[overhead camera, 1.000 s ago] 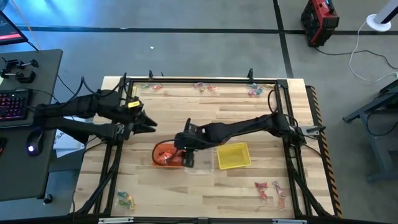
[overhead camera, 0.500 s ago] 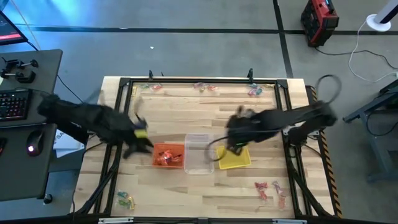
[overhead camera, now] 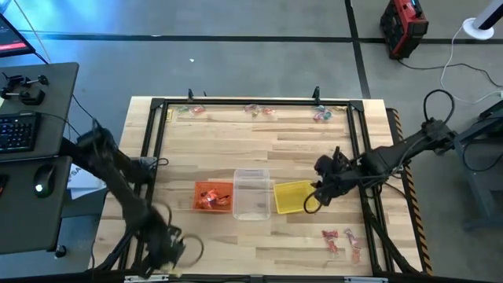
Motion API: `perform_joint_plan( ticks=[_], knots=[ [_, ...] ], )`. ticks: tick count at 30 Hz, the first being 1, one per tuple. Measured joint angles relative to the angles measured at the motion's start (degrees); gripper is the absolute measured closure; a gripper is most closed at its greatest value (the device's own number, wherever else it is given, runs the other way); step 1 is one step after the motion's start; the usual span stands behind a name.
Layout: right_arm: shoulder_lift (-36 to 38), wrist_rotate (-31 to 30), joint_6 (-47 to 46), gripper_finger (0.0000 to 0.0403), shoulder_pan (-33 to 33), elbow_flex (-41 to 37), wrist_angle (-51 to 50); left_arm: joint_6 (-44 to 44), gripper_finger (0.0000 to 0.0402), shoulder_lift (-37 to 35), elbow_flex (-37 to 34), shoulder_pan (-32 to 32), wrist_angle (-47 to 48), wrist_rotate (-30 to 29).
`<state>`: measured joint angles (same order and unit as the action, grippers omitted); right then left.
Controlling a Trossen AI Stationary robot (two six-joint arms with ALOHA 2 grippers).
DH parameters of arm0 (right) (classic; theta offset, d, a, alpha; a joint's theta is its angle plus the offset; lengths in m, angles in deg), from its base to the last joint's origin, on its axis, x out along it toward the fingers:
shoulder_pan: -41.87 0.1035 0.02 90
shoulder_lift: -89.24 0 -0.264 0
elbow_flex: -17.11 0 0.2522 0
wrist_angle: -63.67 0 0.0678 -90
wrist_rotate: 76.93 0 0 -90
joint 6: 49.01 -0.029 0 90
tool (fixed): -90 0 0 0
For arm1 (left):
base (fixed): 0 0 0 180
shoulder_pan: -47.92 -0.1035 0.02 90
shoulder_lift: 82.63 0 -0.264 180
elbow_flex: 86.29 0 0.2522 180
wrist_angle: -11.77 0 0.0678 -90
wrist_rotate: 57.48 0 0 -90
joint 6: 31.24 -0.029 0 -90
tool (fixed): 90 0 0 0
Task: Sort candy by brand, put in halloween buckets
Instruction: Put the yellow candy into the yellow bin
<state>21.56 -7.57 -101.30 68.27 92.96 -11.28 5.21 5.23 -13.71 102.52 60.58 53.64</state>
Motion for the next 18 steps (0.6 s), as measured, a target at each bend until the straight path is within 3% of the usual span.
perform_joint_plan(
  ticks=[8,14,18],
  knots=[
    [-0.13,2.7,-2.2,0.0188,2.37,-4.27,6.58,-5.88,0.0248,10.21,1.89,2.69,5.14,-2.0],
    [-0.15,1.56,-5.78,0.0188,3.61,-4.9,11.07,-12.06,0.0248,11.31,1.87,1.92,6.76,-10.03],
    [-0.24,1.53,-6.48,0.0188,3.62,-4.9,11.93,-12.56,0.0248,11.31,1.87,2.8,6.71,-10.59]
  ],
)
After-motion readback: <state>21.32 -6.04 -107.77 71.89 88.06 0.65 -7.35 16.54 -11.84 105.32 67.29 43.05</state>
